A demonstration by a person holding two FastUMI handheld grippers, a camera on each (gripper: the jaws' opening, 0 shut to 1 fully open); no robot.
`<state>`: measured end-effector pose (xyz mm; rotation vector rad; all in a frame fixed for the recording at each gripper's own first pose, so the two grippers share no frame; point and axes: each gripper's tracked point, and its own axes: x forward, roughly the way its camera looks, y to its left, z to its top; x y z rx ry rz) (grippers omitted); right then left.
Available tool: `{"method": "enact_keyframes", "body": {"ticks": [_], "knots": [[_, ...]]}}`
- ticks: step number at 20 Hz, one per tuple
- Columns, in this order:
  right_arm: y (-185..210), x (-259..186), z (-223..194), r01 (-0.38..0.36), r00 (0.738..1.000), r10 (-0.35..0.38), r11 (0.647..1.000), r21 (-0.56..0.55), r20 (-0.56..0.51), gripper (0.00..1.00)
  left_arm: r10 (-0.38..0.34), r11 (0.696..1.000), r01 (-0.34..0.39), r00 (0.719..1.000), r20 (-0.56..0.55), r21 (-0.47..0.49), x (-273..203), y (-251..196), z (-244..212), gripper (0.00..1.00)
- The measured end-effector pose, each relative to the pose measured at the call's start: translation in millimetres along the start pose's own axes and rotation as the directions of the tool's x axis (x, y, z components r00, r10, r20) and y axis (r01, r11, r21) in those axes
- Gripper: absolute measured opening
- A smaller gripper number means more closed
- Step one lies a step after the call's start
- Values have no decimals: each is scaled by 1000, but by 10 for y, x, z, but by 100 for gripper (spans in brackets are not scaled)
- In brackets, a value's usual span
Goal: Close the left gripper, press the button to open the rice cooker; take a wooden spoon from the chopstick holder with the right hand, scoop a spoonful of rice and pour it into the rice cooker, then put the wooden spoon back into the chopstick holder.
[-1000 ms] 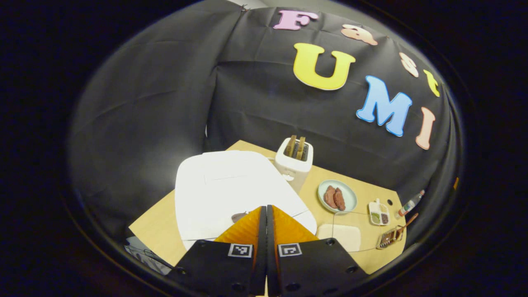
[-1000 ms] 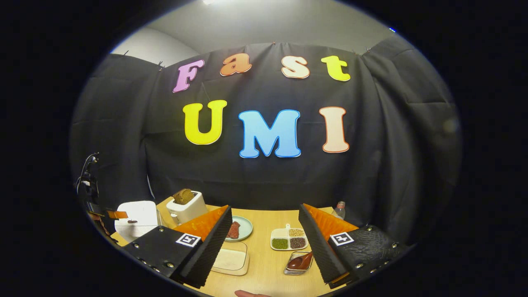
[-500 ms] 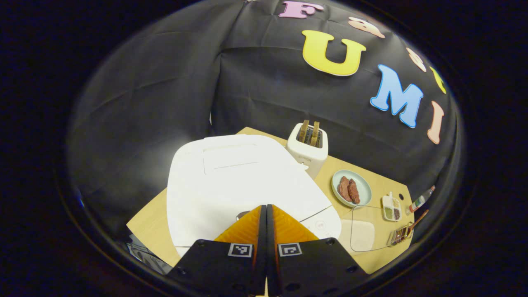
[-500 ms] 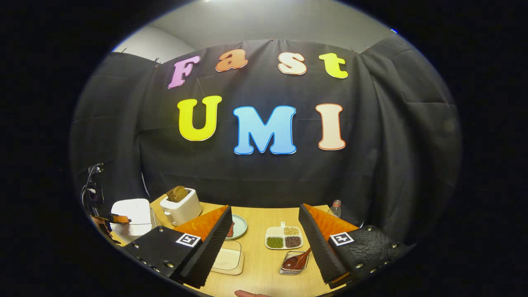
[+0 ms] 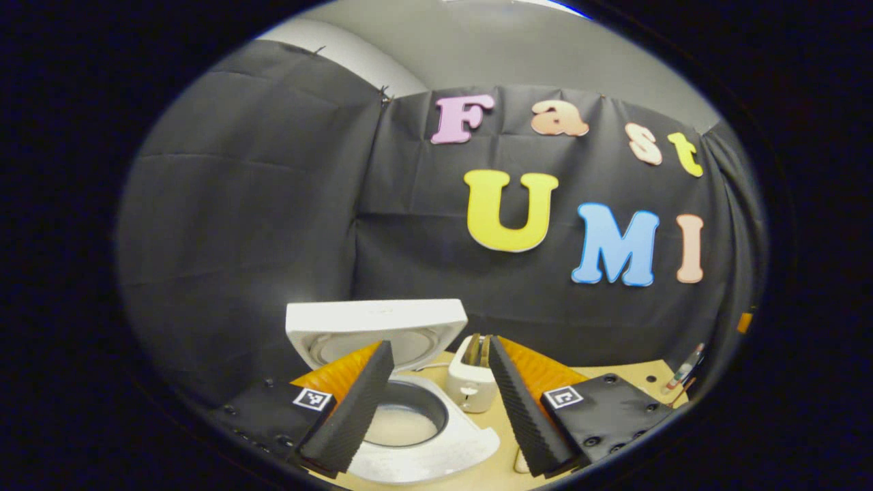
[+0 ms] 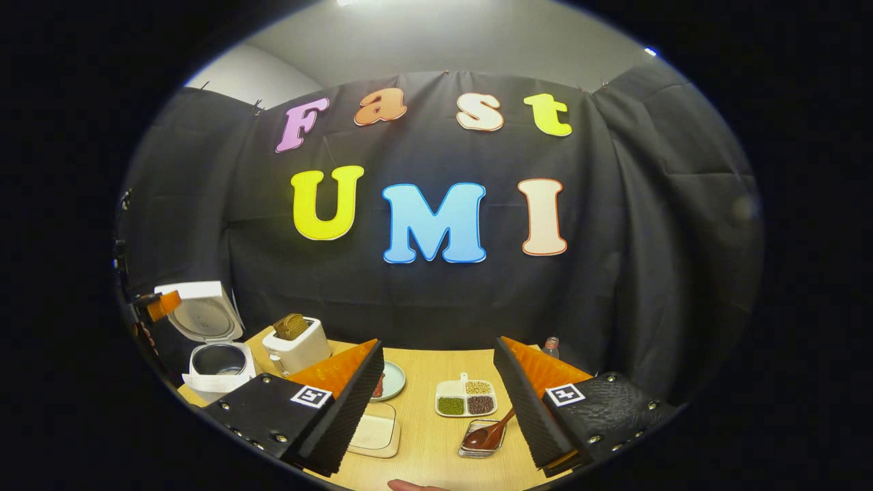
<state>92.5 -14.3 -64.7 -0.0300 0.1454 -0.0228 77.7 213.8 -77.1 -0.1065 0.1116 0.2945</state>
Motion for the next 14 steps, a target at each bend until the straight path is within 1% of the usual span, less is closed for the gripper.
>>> {"method": "enact_keyframes", "body": {"ticks": [1, 2, 4, 6, 8, 11, 13, 14], "knots": [[-33, -12, 29, 11, 1000, -11, 1000, 1, 9, 98, -21, 1000, 20, 999, 28, 7, -64, -72, 108, 96], [-62, -26, 40, 19, 1000, -19, 1000, 1, 15, 98, -36, 999, 35, 998, 44, 20, -136, -135, 138, 98], [-101, -46, 53, 29, 999, -29, 1000, 5, 21, 98, -64, 997, 62, 996, 60, 38, -257, -242, 198, 98], [-154, -61, 52, 40, 999, -41, 999, 5, 20, 98, -108, 994, 106, 993, 53, 31, -344, -408, 179, 96], [-234, -95, 63, 65, 998, -65, 998, 2, 27, 98, -153, 988, 151, 987, 56, 32, -409, -549, 168, 97], [-396, -126, 119, 117, 991, -117, 993, 5, 61, 98, -208, 976, 204, 977, 42, 80, -481, -735, 89, 96], [-480, -118, 63, 126, 991, -126, 992, 14, 54, 98, -251, 965, 247, 967, 37, 89, -545, -905, 60, 97], [-551, -90, 30, 131, 990, -132, 991, 17, 50, 98, -258, 963, 254, 966, 37, 88, -581, -939, 65, 97]]}}
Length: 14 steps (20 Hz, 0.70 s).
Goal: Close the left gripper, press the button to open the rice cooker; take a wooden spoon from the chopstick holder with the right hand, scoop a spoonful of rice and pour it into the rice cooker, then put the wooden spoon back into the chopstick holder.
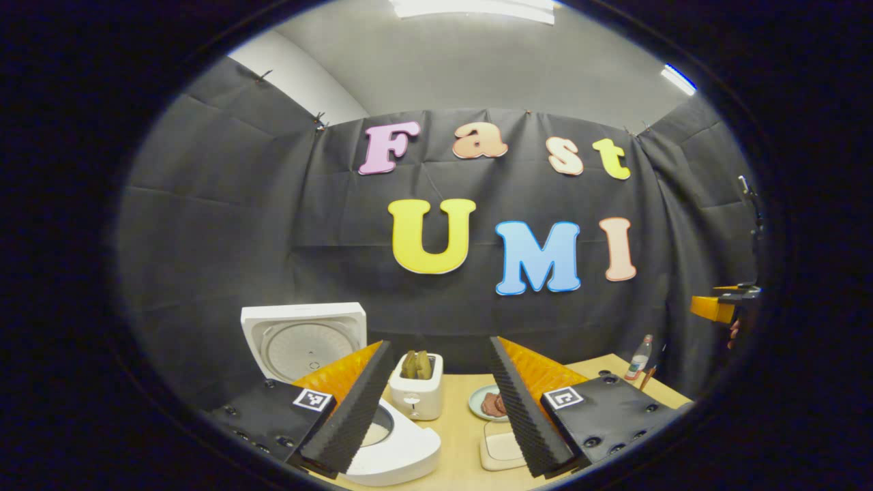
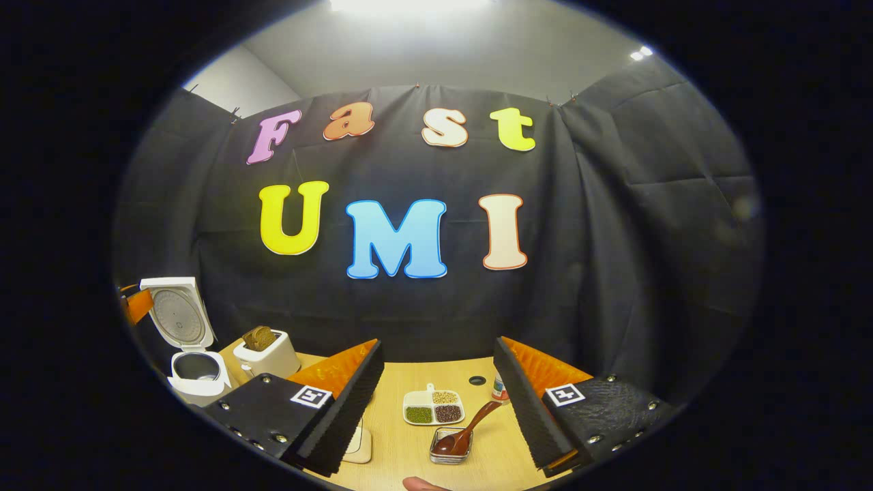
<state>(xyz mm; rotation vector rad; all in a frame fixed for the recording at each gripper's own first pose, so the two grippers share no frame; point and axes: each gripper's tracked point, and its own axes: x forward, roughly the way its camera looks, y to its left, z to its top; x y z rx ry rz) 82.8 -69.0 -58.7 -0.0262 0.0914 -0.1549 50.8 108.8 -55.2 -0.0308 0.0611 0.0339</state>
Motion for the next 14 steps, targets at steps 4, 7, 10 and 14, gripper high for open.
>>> {"method": "enact_keyframes", "body": {"ticks": [4, 7, 10, 14], "knots": [[-299, 283, -249, 31, 998, -29, 998, 47, -55, 99, -45, 999, 46, 999, 30, -22, 1, -308, 91, 96], [-507, 541, -442, 37, 995, -29, 996, 80, -95, 98, -41, 999, 41, 999, 10, -19, 96, -477, 78, 98], [-630, 772, -603, 39, 992, -27, 995, 97, -121, 98, -42, 998, 42, 999, 1, -45, 148, -691, 62, 97], [-706, 1039, -953, 36, 984, -18, 995, 97, -178, 99, -29, 1000, 29, 999, -23, -9, 159, -895, -48, 97]]}}
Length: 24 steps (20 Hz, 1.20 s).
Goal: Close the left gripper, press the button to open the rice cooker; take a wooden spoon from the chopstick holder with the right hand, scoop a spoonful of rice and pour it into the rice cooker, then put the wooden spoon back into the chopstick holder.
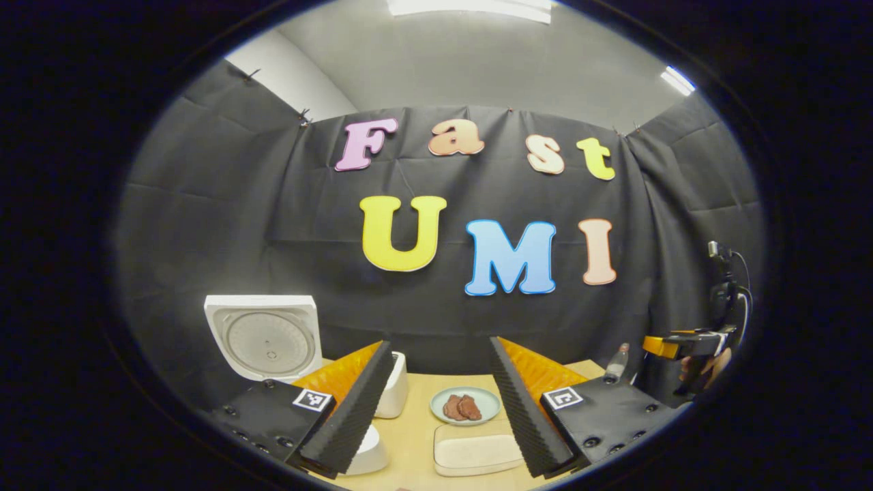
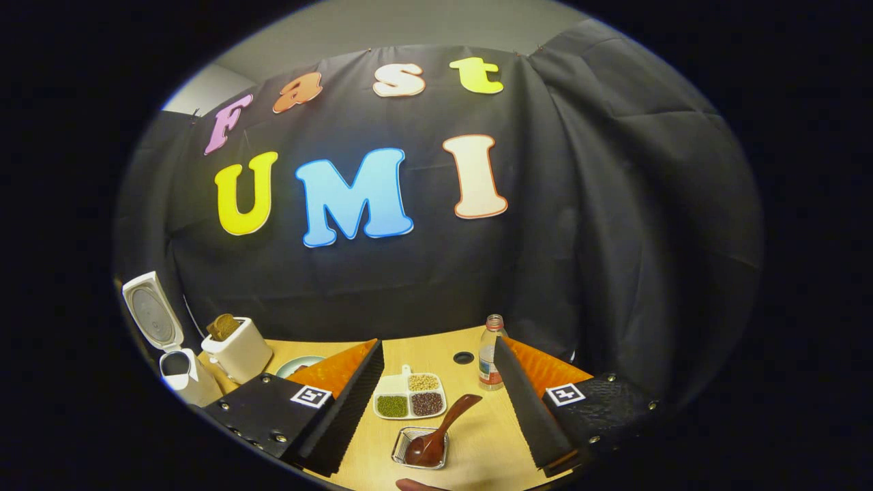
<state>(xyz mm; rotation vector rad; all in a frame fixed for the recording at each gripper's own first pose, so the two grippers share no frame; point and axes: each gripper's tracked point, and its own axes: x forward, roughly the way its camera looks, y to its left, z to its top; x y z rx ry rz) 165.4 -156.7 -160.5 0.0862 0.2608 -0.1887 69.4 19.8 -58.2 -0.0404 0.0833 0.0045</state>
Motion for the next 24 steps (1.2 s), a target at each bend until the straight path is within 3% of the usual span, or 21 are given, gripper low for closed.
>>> {"method": "enact_keyframes", "body": {"ticks": [6, 15, 17, 18, 19, 20, 22, 23, 24], "knots": [[-185, 477, -502, 16, 993, -12, 999, 30, -119, 99, 34, 998, -33, 999, -12, 46, 16, -92, -13, 97], [-250, 996, -1321, -1, 944, 59, 984, 176, -324, 98, 75, 995, -71, 995, -66, 68, 25, -52, -147, 99], [-281, 1047, -1426, 7, 934, 72, 976, 219, -349, 87, 92, 994, -87, 992, -80, 74, 6, 13, -206, 99], [-269, 1075, -1462, -1, 929, 92, 969, 246, -359, 87, 96, 993, -90, 992, -85, 72, 0, 14, -221, 99], [-245, 1085, -1524, -1, 923, 104, 963, 268, -370, 79, 99, 993, -92, 991, -89, 72, -2, 24, -225, 99], [-193, 1084, -1546, -22, 914, 141, 953, 303, -379, 78, 102, 993, -95, 991, -92, 75, -4, 41, -240, 99], [-153, 1082, -1596, -34, 902, 178, 937, 347, -394, 53, 104, 992, -96, 990, -93, 80, -19, 54, -239, 99], [-119, 1133, -1609, -40, 903, 195, 926, 376, -383, 32, 103, 992, -96, 990, -93, 79, -22, 57, -226, 99], [-81, 1040, -1537, -49, 905, 214, 911, 409, -368, 30, 99, 993, -93, 991, -91, 75, -28, 54, -220, 99]]}}
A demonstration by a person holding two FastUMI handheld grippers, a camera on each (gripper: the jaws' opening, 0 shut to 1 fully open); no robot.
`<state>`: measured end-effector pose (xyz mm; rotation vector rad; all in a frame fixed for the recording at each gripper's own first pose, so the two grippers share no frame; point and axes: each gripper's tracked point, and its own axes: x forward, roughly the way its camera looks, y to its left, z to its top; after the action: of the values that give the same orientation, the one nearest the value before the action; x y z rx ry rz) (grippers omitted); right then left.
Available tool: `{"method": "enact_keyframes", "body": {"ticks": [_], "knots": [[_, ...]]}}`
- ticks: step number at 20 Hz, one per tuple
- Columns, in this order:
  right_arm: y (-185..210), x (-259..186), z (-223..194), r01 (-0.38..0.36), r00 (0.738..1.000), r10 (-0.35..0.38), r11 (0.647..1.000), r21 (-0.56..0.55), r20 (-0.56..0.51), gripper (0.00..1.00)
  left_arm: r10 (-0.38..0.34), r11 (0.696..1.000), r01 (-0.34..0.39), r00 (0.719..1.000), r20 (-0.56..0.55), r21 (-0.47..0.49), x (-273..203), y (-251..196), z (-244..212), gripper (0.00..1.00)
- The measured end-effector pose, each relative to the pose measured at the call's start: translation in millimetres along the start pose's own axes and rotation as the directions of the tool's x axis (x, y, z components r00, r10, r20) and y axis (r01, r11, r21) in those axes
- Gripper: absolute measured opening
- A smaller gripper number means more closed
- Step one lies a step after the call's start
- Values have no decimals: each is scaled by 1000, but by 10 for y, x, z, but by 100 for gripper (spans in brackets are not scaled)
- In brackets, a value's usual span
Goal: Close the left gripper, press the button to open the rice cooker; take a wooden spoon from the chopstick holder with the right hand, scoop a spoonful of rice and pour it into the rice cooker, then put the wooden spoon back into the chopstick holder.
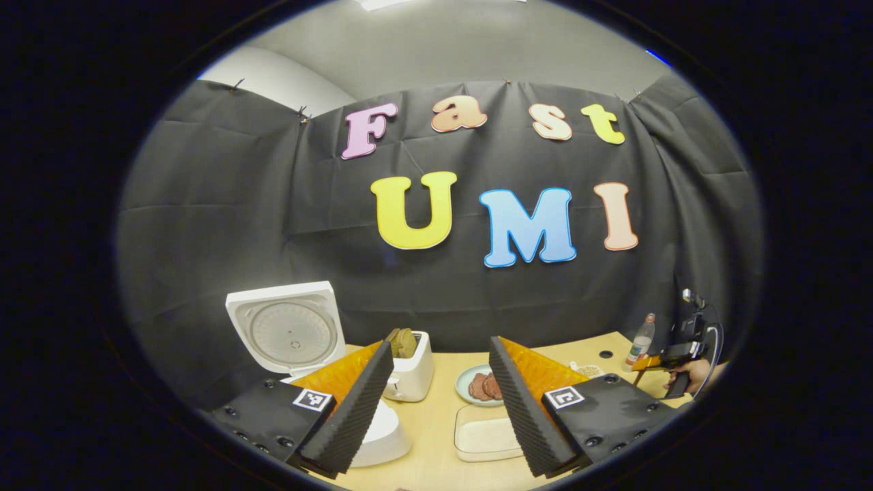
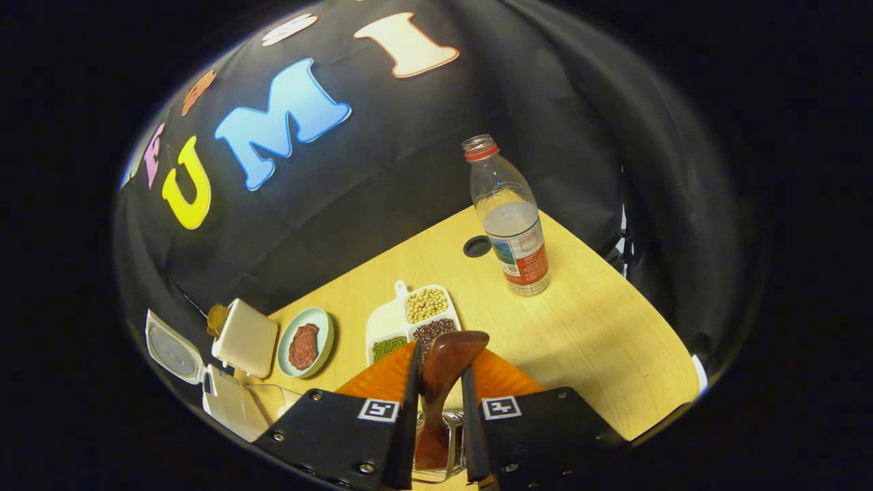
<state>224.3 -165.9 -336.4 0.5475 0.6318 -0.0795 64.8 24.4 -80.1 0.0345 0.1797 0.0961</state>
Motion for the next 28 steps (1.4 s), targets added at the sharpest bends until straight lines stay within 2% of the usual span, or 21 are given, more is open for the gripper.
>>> {"method": "enact_keyframes", "body": {"ticks": [1, 2, 3, 7, 12, 14, 16, 21, 22, 26, 28], "knots": [[30, -55, 13, -2, 1000, 2, 1000, -6, 0, 21, -4, 1000, 4, 1000, 6, -1, -3, -11, 22, 99], [91, -135, -9, -13, 1000, 13, 1000, -19, 3, 21, -8, 1000, 8, 1000, 11, -1, -8, -10, 29, 96], [164, -187, 18, -18, 1000, 18, 999, -40, 9, 12, -15, 1000, 15, 1000, 9, -2, -12, -22, 30, 96], [478, -451, 139, -33, 994, 50, 983, -182, 93, 11, -46, 999, 47, 999, 25, -17, -41, -58, 34, 96], [969, -897, 235, -61, 976, 131, 931, -360, 172, 12, -81, 996, 82, 996, 36, -21, -67, -38, 4, 96], [1211, -1073, 243, -104, 967, 183, 919, -379, 180, 11, -85, 996, 87, 995, 43, -26, -87, 21, 1, 96], [1379, -1194, 291, -112, 960, 196, 922, -371, 200, 6, -90, 995, 92, 994, 55, -35, -119, 70, 7, 96], [2001, -1470, 335, -204, 932, 299, 899, -388, 204, 6, -97, 994, 101, 992, 74, -41, -170, 253, -2, 96], [2108, -1489, 320, -217, 928, 313, 894, -391, 200, 6, -98, 994, 102, 992, 77, -45, -182, 303, -9, 99], [2515, -1446, 130, -251, 922, 344, 881, -400, 179, 6, -98, 993, 103, 991, 87, -60, -217, 533, -22, 96], [2657, -1353, 12, -250, 924, 343, 878, -407, 172, 6, -100, 992, 106, 992, 82, -65, -207, 667, -72, 99]]}}
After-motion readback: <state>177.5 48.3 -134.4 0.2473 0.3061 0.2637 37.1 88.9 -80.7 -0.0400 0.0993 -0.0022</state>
